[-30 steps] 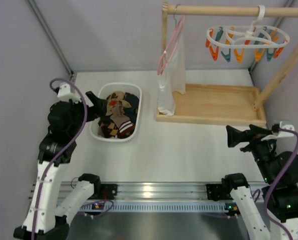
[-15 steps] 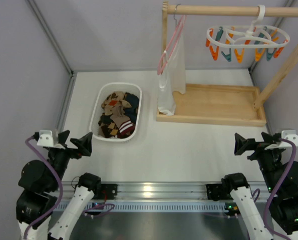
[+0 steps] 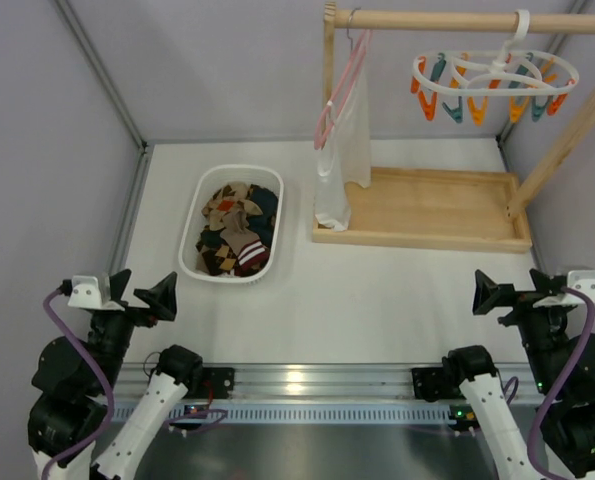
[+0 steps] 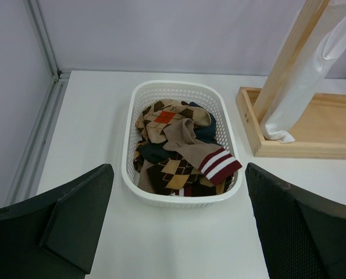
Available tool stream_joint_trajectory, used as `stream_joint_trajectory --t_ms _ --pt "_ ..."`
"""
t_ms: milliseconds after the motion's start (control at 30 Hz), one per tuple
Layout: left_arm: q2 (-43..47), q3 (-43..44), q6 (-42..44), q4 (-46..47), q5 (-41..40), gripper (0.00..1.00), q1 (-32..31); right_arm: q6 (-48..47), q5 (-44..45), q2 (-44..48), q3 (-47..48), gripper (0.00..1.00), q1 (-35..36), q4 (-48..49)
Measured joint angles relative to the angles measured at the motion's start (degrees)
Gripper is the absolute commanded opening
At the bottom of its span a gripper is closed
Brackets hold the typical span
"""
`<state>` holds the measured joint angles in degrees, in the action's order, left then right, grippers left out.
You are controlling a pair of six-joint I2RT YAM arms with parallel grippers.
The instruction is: Remove the socks clipped to the hanger
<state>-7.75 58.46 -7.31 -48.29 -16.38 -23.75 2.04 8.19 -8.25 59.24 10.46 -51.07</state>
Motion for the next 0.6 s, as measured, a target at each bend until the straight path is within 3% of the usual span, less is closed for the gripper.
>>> stream_joint_trajectory --t_ms 600 --pt "-0.1 -1.0 -0.3 0.0 0.4 0.98 0.0 0.0 1.4 0.0 -2.7 0.99 0.0 1.7"
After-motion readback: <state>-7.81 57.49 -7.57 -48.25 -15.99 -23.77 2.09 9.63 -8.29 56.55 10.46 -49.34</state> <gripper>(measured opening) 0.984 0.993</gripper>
